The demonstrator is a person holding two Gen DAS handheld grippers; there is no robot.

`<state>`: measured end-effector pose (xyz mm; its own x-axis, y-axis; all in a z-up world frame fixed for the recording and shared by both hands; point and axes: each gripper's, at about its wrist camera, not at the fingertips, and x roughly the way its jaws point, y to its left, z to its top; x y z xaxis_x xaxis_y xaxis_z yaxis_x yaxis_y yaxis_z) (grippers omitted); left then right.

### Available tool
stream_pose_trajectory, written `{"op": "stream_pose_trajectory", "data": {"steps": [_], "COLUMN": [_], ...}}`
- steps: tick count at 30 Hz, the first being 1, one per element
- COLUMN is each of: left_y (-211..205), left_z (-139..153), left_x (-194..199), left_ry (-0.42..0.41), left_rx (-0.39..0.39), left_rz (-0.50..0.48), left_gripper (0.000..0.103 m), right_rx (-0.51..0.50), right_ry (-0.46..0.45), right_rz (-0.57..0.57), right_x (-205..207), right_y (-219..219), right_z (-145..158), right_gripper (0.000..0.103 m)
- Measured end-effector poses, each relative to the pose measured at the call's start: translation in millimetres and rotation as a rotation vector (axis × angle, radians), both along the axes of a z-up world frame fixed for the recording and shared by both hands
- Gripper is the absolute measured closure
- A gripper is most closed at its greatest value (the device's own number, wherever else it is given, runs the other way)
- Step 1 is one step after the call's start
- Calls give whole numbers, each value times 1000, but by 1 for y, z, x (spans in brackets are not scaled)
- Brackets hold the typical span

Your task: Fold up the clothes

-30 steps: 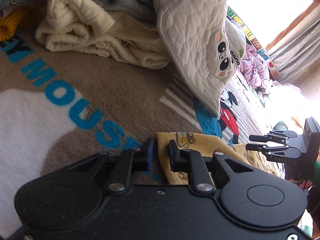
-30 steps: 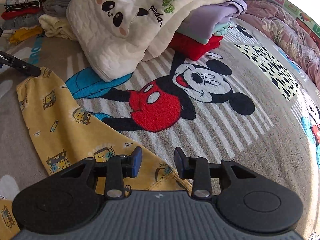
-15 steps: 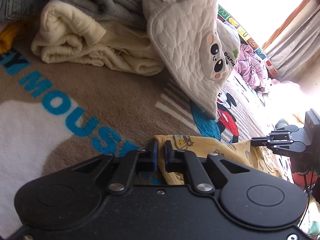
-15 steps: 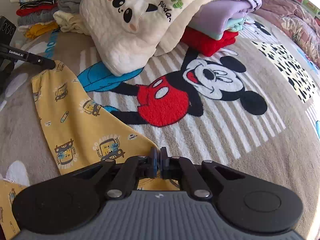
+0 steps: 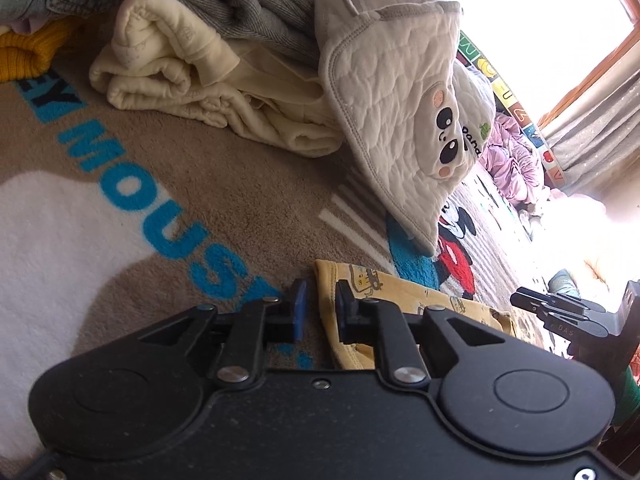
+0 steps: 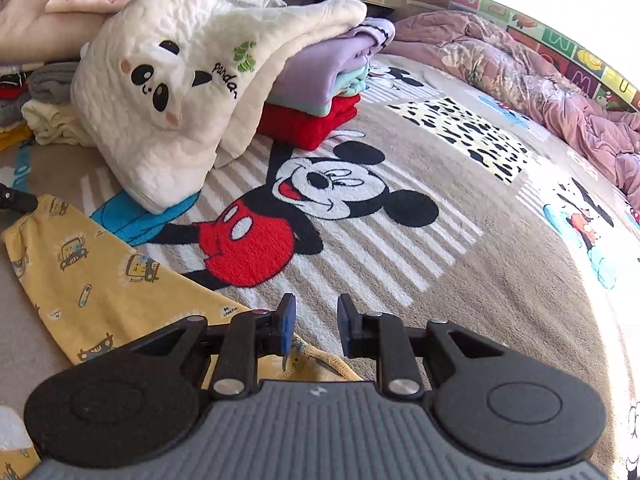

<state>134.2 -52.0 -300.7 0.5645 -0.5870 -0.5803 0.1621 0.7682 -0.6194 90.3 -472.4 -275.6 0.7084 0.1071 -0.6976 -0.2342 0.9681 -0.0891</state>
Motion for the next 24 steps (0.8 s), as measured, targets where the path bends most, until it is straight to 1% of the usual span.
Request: {"op": "stream_pose_trajectory", "data": {"steps": [2,4,6,7,8,11,12,13,14,15,16,18,19,20,21,24], "left_y": [2,0,-6,-11,-14,-12,-12,-14,-16,-16,-14,-14,-16,-18,-22,-38], "left_z": [0,-1,0,2,5,19,18,13,8,8,11,23,28,33,36,44], "left_x": [-10,-20,-28,-30,-31,-32,-31,-29,-27,-27,-31,-43,-49,-56,-64,-81], "left_ry": [18,23,2,-23,-40,-65,-60,-44,-28,-22,-25,-67,-94,-114,-127,-148], "left_rx": [-28,-35,-5,45,82,117,150,192,235,253,247,250,256,259,258,258], "left_rz": [5,7,4,0,-2,-1,-7,-17,-27,-30,-27,-24,-22,-25,-33,-67], "left_gripper": [74,70,71,88,103,103,103,103,103,102,102,76,54,52,52,52], "right_rx": [36,62,56,59,78,148,175,168,135,119,129,186,215,246,266,278], "right_ry": [-36,-44,-35,-29,-29,-21,-16,-9,3,-3,-19,-38,-48,-64,-76,-103], "right_rz": [11,43,51,46,28,-36,-53,-60,-70,-82,-99,-128,-143,-156,-166,-215], "right_x": [-21,-43,-64,-73,-79,-91,-94,-96,-96,-96,-99,-106,-110,-117,-125,-155], "right_y": [11,25,43,51,55,64,67,72,78,81,82,79,77,75,72,62], "right_z": [8,8,0,-5,-10,-23,-27,-32,-38,-40,-40,-32,-28,-22,-17,-6], "right_gripper": [79,79,79,79,80,80,80,78,76,76,76,76,76,76,76,75]}}
